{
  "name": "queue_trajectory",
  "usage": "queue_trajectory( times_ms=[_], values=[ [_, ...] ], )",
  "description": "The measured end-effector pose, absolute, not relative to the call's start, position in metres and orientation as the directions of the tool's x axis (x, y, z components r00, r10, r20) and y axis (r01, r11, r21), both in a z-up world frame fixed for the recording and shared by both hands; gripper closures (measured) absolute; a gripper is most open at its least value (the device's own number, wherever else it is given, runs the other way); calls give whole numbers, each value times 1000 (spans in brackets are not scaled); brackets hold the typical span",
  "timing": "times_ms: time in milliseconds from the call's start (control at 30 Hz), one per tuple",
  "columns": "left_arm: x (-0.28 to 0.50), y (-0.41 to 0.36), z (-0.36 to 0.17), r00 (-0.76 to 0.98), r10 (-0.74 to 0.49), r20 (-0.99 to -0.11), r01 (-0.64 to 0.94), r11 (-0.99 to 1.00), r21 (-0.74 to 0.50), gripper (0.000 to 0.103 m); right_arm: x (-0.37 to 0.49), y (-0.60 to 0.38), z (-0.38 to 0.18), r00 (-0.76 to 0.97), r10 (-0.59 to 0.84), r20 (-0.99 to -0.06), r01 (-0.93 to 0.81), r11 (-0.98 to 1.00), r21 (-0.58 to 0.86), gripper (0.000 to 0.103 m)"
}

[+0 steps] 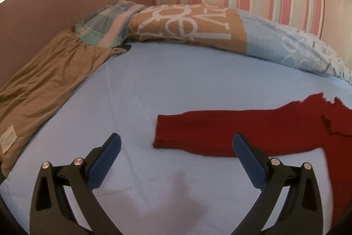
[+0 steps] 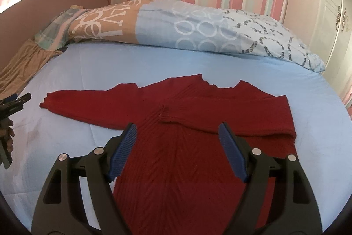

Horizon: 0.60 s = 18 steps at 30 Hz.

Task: Fold small clothes
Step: 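Move the left gripper to the cuff of the other sleeve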

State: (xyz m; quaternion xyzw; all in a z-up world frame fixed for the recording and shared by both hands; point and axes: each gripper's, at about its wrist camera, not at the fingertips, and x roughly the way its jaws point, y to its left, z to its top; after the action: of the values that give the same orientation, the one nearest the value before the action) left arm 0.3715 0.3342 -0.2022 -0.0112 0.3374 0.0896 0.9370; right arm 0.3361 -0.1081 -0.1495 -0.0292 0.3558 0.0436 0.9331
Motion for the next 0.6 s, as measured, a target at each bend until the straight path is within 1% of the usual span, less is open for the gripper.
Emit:
queue_trajectory(
  times_ms=[100,200,333,433,500,600],
  values=[
    [386,354,-218,740,151,-655,-201,980,-2,1,344,-112,-156,739,68,-670,-99,995,-8,25],
    [397,367,-234,717,173,-676,-225,974,11,2,352,-116,-161,738,71,-671,-98,995,-3,25],
    [412,373,-252,690,160,-706,-222,975,4,2,361,-117,-165,736,82,-672,-109,994,2,25],
    [425,379,-268,659,126,-741,-234,971,-43,12,365,-117,-169,733,92,-674,-117,993,8,25],
    [430,380,-274,647,102,-756,-238,968,-73,22,366,-117,-173,729,97,-677,-120,993,12,25],
    [437,377,-281,620,83,-780,-235,968,-84,28,367,-117,-177,724,100,-682,-126,992,11,24]
  ],
)
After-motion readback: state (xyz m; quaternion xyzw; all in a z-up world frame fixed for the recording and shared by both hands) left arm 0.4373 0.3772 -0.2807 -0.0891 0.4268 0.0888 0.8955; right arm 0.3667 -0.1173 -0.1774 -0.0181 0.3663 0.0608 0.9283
